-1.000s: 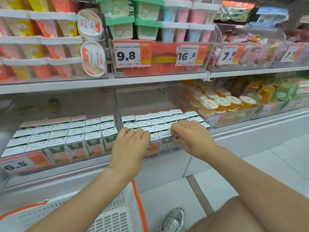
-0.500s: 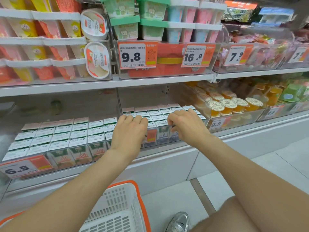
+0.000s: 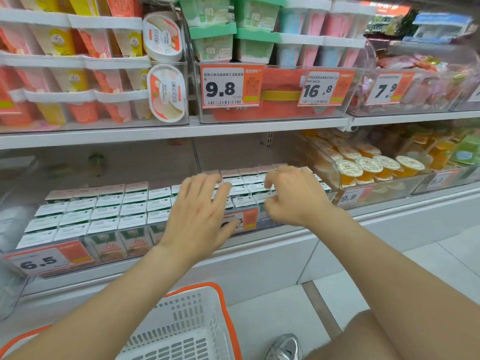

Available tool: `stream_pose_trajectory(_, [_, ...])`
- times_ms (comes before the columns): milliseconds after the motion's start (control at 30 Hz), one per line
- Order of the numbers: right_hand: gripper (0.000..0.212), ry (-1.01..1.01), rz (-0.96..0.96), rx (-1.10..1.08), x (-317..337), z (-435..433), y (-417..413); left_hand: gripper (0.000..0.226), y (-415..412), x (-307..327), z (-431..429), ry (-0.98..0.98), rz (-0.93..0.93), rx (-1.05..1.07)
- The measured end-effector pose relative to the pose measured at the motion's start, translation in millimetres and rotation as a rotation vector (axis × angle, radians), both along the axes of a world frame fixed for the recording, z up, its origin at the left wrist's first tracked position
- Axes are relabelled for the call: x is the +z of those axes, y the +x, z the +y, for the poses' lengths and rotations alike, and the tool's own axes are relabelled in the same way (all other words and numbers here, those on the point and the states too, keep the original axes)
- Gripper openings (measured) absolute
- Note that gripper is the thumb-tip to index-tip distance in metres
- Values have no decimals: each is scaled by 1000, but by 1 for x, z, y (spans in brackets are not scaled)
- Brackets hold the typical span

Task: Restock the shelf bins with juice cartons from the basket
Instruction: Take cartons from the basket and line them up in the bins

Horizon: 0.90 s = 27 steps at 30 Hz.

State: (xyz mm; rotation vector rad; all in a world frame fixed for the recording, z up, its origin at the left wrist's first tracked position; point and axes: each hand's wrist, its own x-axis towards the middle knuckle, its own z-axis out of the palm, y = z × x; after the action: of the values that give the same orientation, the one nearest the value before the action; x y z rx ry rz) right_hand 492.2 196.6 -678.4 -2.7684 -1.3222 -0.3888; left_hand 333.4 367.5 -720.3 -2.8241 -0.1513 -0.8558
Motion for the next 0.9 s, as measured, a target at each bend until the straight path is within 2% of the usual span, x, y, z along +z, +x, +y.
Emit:
stream_pose_trajectory(67, [35, 139, 55, 48, 7, 20, -11, 97, -8, 4, 18, -55, -3, 81])
stream_pose_trajectory(133, [37, 204, 198, 102, 7, 47, -17, 122, -14, 2, 37, -102, 45, 162])
stream_pose_trajectory(233, [50, 168, 292, 131, -2, 97, -6, 137, -17, -3, 60, -121, 190, 244])
stream_pose_trajectory(367, [59, 127, 421, 57, -13, 147, 19, 130, -18, -11, 71, -144, 339, 303])
stream_pose_trajectory(467, [67, 65, 492, 76, -25, 163, 31, 118, -16, -15, 74, -204, 349, 274])
stream_pose_trajectory(533, [59, 22, 536, 89, -32, 169, 37, 116, -15, -17, 76, -199, 338, 264])
stream_pose_trajectory(600, [44, 9, 537, 87, -35, 175, 40, 115, -15, -17, 77, -175, 334, 264])
stream_pose_trajectory(667, [38, -5, 545, 80, -34, 177, 41, 115, -15, -18, 77, -158, 336, 277])
stream_pose_trajectory(800, [40, -63, 475, 91, -35, 173, 36, 126, -15, -16, 74, -200, 313, 299])
stream_pose_trajectory(900, [43, -13, 427, 121, -41, 170, 27, 128, -15, -8, 61, -315, 213, 197])
